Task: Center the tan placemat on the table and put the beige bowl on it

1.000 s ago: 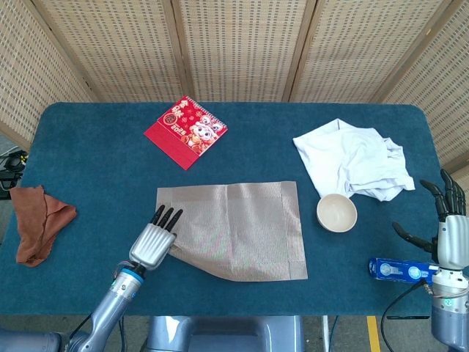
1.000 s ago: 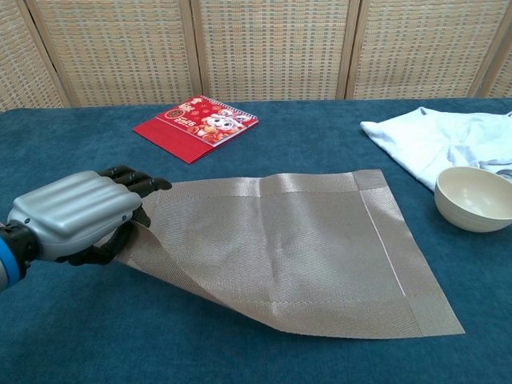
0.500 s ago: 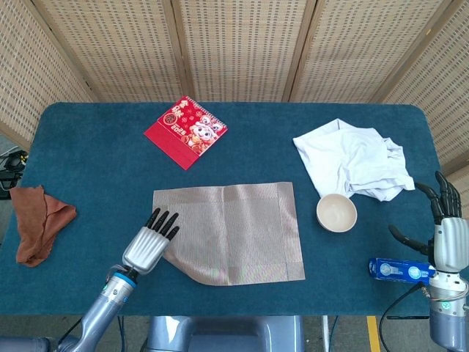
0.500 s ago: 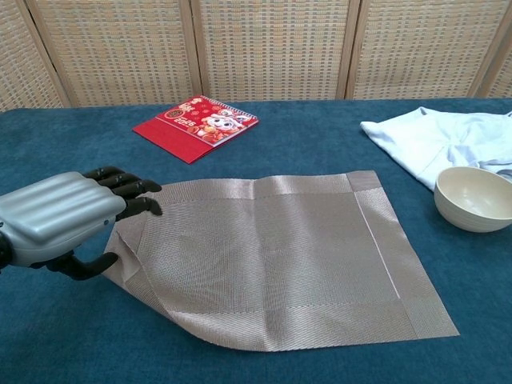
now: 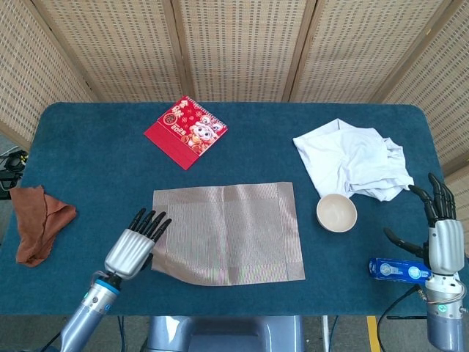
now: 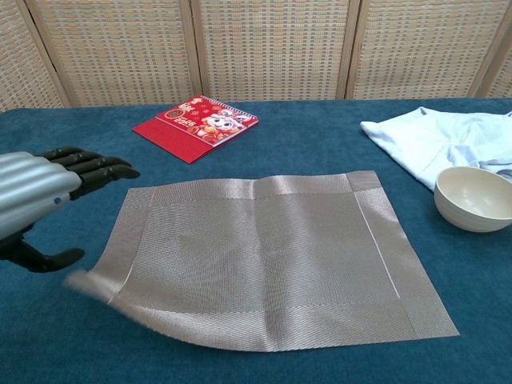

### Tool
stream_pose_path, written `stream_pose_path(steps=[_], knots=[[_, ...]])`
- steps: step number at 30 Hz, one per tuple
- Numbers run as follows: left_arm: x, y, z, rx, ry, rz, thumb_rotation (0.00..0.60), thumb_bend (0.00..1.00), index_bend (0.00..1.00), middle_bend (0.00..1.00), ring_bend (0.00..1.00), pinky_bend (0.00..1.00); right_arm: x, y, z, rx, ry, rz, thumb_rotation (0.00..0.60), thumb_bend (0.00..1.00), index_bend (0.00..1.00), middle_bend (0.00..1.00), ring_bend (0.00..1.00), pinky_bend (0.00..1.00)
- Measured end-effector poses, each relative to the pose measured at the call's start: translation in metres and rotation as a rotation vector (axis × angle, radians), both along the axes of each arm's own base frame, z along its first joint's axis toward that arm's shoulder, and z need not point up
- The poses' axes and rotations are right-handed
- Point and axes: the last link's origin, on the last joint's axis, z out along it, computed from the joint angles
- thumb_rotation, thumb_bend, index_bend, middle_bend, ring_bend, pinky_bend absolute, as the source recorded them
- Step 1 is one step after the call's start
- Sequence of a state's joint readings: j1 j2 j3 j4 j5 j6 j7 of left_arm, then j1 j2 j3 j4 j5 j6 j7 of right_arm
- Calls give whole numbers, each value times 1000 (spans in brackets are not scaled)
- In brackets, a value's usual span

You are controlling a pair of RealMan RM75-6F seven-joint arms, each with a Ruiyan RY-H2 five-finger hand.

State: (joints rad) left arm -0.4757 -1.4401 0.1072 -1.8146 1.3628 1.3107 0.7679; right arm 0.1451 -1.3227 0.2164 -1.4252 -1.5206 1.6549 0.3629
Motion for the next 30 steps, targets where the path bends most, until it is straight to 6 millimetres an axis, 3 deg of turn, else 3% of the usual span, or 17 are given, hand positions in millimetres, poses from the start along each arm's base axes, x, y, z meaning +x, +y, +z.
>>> stream_pose_path(steps=[19,30], knots=[[-55,-21,86,276,-210,192,600,342,0,0,0,0,-4,-5,-21,91,168,-88,600,252,263,35,0,0],[-70,-30,105,316,-219,223,600,342,0,0,0,0,-21,-25,-41,260,341,-294,600,252,250,11,0,0]])
